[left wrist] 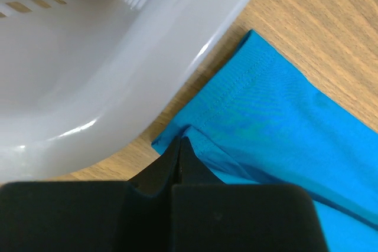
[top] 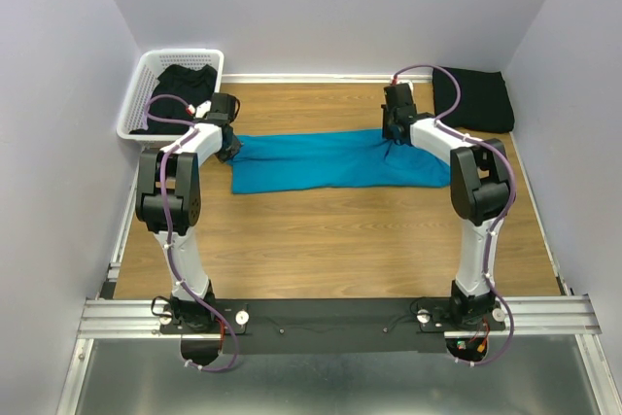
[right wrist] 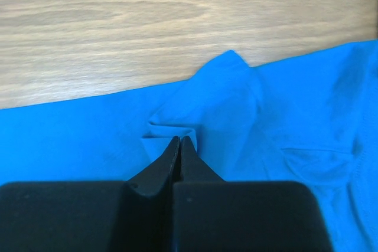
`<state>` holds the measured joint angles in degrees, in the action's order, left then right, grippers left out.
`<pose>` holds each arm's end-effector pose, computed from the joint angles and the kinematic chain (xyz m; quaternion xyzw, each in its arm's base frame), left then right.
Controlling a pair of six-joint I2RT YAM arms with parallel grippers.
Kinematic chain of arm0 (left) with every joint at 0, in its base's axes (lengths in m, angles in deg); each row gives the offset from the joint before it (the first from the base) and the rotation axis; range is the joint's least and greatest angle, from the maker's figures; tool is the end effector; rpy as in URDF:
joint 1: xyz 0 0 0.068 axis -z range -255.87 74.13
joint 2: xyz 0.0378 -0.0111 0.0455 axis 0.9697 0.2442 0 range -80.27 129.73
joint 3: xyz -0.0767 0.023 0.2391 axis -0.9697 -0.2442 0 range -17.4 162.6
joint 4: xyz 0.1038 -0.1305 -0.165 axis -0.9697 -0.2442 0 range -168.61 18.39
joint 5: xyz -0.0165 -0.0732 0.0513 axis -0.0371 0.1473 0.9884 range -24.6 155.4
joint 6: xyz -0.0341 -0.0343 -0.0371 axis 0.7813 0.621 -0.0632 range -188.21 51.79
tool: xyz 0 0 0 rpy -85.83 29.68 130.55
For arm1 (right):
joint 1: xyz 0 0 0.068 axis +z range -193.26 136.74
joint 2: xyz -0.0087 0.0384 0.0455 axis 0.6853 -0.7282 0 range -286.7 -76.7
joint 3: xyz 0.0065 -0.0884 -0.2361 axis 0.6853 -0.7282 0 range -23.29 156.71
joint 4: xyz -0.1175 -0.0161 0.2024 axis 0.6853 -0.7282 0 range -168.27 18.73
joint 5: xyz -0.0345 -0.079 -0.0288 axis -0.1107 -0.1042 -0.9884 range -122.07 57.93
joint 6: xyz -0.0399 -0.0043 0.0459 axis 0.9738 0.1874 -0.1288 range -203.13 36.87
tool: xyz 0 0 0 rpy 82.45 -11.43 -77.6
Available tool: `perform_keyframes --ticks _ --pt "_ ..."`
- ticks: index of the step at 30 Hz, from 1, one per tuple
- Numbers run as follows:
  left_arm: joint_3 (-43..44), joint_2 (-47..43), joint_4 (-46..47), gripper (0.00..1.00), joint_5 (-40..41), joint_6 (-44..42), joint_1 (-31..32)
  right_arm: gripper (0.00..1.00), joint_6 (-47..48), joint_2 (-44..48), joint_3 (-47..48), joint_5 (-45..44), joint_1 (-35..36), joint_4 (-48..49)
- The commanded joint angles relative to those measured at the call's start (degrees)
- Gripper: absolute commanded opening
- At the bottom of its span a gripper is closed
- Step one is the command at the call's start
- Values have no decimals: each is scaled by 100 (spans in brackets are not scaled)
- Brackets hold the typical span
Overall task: Fold and stack the t-shirts
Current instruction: Fold the tshirt
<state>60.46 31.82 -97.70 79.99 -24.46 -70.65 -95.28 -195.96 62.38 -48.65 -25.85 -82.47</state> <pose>0.3816 -0.0232 0.1637 -0.3471 0.8944 0.0064 0.2820 0.4192 0.1179 0.1727 0.0134 0.9151 -0.0317 0.4017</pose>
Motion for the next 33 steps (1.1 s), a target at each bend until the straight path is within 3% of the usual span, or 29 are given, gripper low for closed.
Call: perform_keyframes --ticks 1,3,6,8,12,15,18,26,30,33 --pt "-61 -39 -28 3 176 29 -64 9 -87 8 196 479 -27 65" --pt "-70 -56 -28 7 158 29 -73 16 -34 60 187 681 -27 48" --pt "-52 -161 -19 23 114 11 -73 24 10 271 82 657 -27 48" --pt "-61 -258 7 28 106 -33 -64 28 54 412 -15 638 -80 48" --pt "-70 -661 86 46 -34 -112 -64 49 80 693 -173 919 -378 22" --pt "-96 -899 121 54 -254 -173 -47 53 177 773 -235 1112 -633 30" --pt "-262 -1346 183 66 -500 -261 50 54 125 720 -252 1952 -1106 39" --pt "-834 -1954 332 73 -694 -358 594 54 177 184 20 3397 -1714 57" --pt "-1229 -1806 552 72 -756 -358 858 53 -59 350 -330 3232 -1715 48" --pt "-1440 -1560 675 64 -861 -323 859 53 -296 807 -970 2889 -1715 48"
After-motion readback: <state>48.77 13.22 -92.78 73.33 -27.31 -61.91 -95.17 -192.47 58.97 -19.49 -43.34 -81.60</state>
